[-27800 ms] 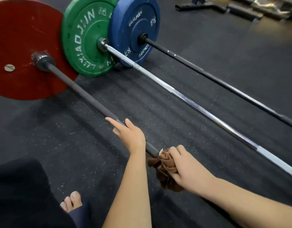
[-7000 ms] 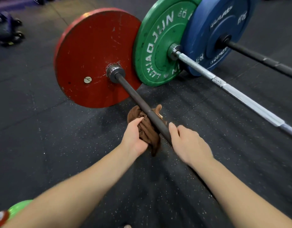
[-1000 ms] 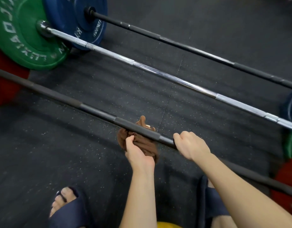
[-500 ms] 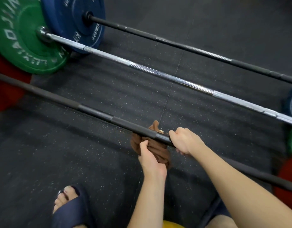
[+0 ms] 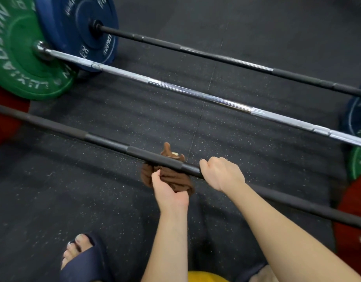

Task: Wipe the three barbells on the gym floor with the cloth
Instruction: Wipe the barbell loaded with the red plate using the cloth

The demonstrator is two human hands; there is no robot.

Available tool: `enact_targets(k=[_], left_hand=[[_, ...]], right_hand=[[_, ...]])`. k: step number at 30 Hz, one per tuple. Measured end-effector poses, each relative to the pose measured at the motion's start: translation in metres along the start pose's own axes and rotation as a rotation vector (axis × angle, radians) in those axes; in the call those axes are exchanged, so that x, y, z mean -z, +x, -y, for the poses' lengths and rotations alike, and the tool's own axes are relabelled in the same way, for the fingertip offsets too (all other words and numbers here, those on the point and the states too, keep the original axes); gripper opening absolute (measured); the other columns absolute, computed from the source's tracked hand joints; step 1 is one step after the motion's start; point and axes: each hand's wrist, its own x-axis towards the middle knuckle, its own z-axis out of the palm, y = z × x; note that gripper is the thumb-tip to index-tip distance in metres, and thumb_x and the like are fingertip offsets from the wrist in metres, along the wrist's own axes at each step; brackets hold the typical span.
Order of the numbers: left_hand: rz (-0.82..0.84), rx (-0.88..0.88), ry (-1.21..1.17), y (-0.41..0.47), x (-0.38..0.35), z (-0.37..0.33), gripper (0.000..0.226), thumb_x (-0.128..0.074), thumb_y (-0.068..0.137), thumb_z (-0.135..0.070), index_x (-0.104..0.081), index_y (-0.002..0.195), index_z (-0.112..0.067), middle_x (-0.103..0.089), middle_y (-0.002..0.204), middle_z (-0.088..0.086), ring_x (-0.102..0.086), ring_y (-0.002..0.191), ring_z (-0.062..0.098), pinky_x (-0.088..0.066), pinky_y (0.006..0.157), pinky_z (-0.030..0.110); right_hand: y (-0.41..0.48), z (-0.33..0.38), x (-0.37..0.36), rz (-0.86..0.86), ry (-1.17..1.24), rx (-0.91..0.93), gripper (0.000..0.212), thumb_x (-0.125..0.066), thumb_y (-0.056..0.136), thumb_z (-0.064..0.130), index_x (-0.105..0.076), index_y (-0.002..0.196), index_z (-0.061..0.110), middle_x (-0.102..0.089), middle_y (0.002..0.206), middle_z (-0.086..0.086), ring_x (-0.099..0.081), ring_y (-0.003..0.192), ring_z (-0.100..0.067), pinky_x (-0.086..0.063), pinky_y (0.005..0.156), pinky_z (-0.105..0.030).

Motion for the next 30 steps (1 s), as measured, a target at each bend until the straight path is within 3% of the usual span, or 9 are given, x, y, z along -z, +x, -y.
enact_targets(k=[3,8,10,14,19,23,26,28,30], left_hand=[[0.029,-0.011,-0.006,-0.006,0.005,0.028,0.051,-0.032,0.104,-0.026,-0.059,0.143,-0.01,-0.062,0.141,0.014,-0.055,0.135,0.033,-0.039,0.118,0.046],[-0.074,0.109,0.156,-0.032,0.002,0.074,0.047,-0.048,0.096,-0.035,-0.066,0.133,-0.012,-0.067,0.132,0.016,-0.064,0.123,0.036,-0.042,0.114,0.055],[-0.029,0.108,0.212,-0.034,0.003,0.074,0.057,-0.055,0.087,-0.043,-0.063,0.137,-0.016,-0.065,0.138,0.014,-0.062,0.127,0.034,-0.042,0.114,0.054],[0.05,0.134,0.082,-0.024,0.003,0.069,0.05,-0.035,0.102,-0.028,-0.061,0.14,-0.01,-0.065,0.138,0.012,-0.059,0.132,0.03,-0.039,0.117,0.047],[0.087,0.204,0.098,-0.025,0.005,0.062,0.048,-0.032,0.107,-0.033,-0.063,0.14,-0.015,-0.067,0.136,0.006,-0.066,0.122,0.025,-0.055,0.094,0.032],[0.066,0.238,0.132,-0.044,0.007,0.079,0.046,-0.033,0.107,-0.033,-0.06,0.141,-0.016,-0.07,0.132,0.002,-0.07,0.113,0.015,-0.049,0.099,0.028],[0.149,0.264,0.174,-0.062,0.009,0.108,0.048,-0.033,0.105,-0.028,-0.058,0.144,-0.017,-0.063,0.142,-0.001,-0.062,0.114,0.009,-0.05,0.08,0.019],[0.17,0.274,0.13,-0.069,0.008,0.121,0.048,-0.031,0.105,-0.023,-0.057,0.145,-0.012,-0.062,0.143,0.003,-0.06,0.125,0.015,-0.05,0.098,0.028],[0.188,0.27,0.121,-0.067,0.009,0.124,0.049,-0.029,0.106,-0.021,-0.055,0.145,-0.008,-0.061,0.144,0.009,-0.057,0.134,0.023,-0.036,0.117,0.041]], right_hand=[[0.001,-0.003,-0.003,-0.056,0.017,0.023,0.019,-0.031,0.097,0.011,-0.037,0.08,0.015,-0.034,0.076,-0.001,-0.046,0.084,-0.036,-0.033,0.067,-0.039],[0.001,-0.02,0.001,-0.139,0.077,-0.029,0.017,-0.03,0.101,0.018,-0.045,0.093,0.016,-0.038,0.083,0.003,-0.049,0.092,-0.035,-0.031,0.073,-0.041],[-0.004,-0.043,0.009,-0.115,0.062,-0.13,0.02,-0.028,0.099,0.022,-0.044,0.087,0.018,-0.043,0.088,-0.002,-0.043,0.087,-0.033,-0.032,0.074,-0.041],[-0.043,-0.109,0.023,-0.085,0.084,-0.317,0.034,-0.029,0.101,0.029,-0.04,0.071,0.019,-0.053,0.09,-0.01,-0.049,0.089,-0.036,-0.041,0.078,-0.042],[-0.067,-0.134,0.009,-0.153,0.149,-0.367,0.03,-0.034,0.102,0.025,-0.041,0.078,0.009,-0.053,0.084,-0.01,-0.054,0.088,-0.039,-0.043,0.074,-0.041],[-0.059,-0.14,0.01,-0.123,0.148,-0.361,0.046,-0.033,0.101,0.035,-0.051,0.071,0.005,-0.05,0.076,-0.009,-0.051,0.08,-0.037,-0.037,0.073,-0.04],[-0.058,-0.142,0.012,-0.102,0.133,-0.34,0.043,-0.033,0.1,0.034,-0.052,0.074,0.005,-0.048,0.077,-0.008,-0.049,0.081,-0.037,-0.037,0.074,-0.04],[-0.057,-0.142,0.012,-0.093,0.136,-0.345,0.042,-0.033,0.1,0.034,-0.053,0.076,0.006,-0.046,0.077,-0.007,-0.049,0.084,-0.038,-0.037,0.075,-0.04],[-0.057,-0.14,0.012,-0.086,0.131,-0.347,0.041,-0.033,0.1,0.034,-0.053,0.077,0.006,-0.046,0.078,-0.008,-0.049,0.085,-0.038,-0.037,0.076,-0.04]])
